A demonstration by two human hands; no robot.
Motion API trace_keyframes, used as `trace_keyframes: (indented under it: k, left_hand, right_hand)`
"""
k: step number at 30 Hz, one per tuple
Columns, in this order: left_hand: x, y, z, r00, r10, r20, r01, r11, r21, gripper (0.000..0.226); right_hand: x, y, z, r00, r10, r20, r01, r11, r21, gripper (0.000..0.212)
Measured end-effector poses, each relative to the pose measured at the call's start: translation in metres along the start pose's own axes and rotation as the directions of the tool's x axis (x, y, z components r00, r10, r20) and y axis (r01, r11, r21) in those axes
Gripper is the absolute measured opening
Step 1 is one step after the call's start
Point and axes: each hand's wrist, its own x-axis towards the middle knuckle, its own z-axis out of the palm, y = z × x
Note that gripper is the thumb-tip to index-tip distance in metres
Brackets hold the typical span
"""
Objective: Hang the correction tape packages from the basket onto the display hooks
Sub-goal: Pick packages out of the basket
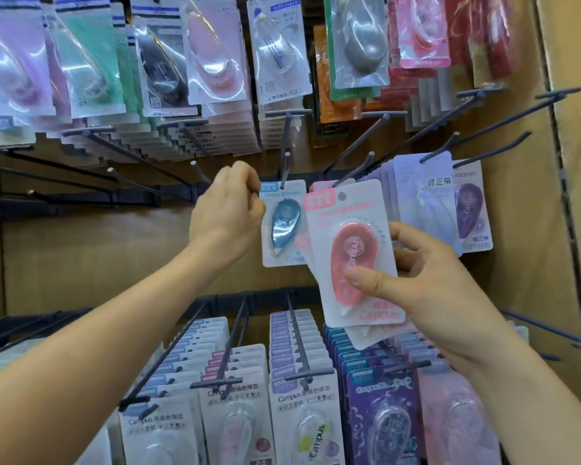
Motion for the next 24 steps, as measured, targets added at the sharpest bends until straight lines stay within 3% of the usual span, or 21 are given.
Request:
trace_keyframes:
  k: [2,4,5,9,13,18,22,24]
  left_hand:
    - [-0.011,0.017,-0.020,0.997,0.074,0.013,-0.069,0.972,-0.223,0.016]
    - [-0.018,0.037,-0.038,0.984,0.051,0.169,0.058,0.813,-0.580,0.025]
    - [-0.020,0.045,-0.045,0.965,0.065,0.253,0.125,0.735,-0.667,0.028]
    - [-0.023,0.061,-0.047,0.910,0.196,0.366,0.135,0.695,-0.706,0.017]
    - [-0.029,0.065,-0.040,0.889,0.190,0.416,0.189,0.676,-0.712,0.014]
    - [-0.031,0.068,-0.041,0.771,0.193,0.608,0.389,0.613,-0.688,0.015]
    - [-0.032,0.073,-0.034,0.816,0.160,0.556,0.365,0.602,-0.710,0.018]
    - [-0.029,0.076,-0.031,0.855,0.127,0.502,0.330,0.615,-0.717,0.019]
  right_hand:
    - [-0.001,-0.001,-0.002,1.000,0.005,0.030,-0.005,1.000,-0.001,0.036]
    - [-0.002,-0.003,-0.002,0.999,0.006,0.043,-0.005,1.000,-0.011,0.036]
    - [-0.002,-0.003,-0.002,0.999,0.003,0.042,-0.003,1.000,-0.017,0.036]
    - [-0.002,-0.006,0.002,0.998,-0.013,0.064,0.015,0.999,-0.030,0.039]
    - [-0.006,-0.010,0.004,0.995,-0.010,0.100,0.014,0.999,-0.038,0.040]
    - [-0.010,-0.009,0.001,0.999,-0.010,0.044,0.011,0.999,-0.032,0.040]
    - [-0.014,-0.010,-0.002,0.999,0.022,0.032,-0.021,1.000,-0.007,0.039]
    - [-0.019,-0.014,-0.005,0.993,0.056,0.109,-0.050,0.997,-0.054,0.045]
